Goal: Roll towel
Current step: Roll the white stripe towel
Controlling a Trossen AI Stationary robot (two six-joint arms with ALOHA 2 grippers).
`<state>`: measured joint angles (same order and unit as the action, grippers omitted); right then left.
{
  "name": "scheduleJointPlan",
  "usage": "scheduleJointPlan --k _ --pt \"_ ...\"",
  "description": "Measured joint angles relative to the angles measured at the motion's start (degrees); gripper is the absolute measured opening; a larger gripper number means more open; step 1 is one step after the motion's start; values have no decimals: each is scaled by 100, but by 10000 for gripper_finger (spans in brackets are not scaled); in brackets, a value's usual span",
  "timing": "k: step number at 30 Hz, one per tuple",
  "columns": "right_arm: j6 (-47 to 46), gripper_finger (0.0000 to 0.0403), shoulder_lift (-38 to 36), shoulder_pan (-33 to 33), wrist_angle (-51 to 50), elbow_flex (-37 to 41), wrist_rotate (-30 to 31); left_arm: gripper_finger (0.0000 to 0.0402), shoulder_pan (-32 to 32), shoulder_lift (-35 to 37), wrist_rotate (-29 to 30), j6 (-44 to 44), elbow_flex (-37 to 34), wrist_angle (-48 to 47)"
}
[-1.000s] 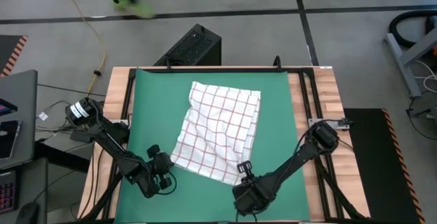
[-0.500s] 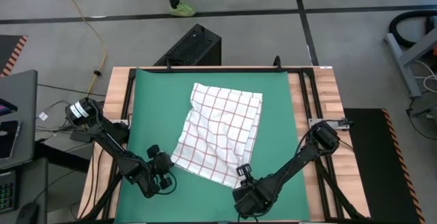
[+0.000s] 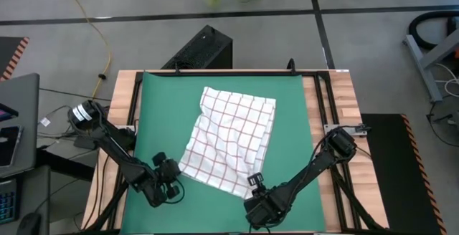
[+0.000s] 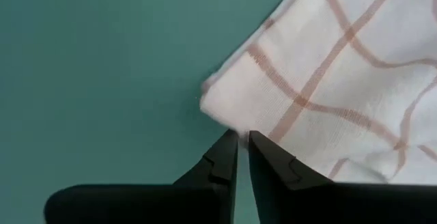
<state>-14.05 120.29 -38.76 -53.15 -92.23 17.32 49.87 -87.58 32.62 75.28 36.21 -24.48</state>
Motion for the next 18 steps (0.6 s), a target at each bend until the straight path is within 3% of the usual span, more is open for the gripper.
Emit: scheduleJointPlan --k 18 --pt "-102 73 0 70 415 -4 82 0 0 162 76 -30 -4 344"
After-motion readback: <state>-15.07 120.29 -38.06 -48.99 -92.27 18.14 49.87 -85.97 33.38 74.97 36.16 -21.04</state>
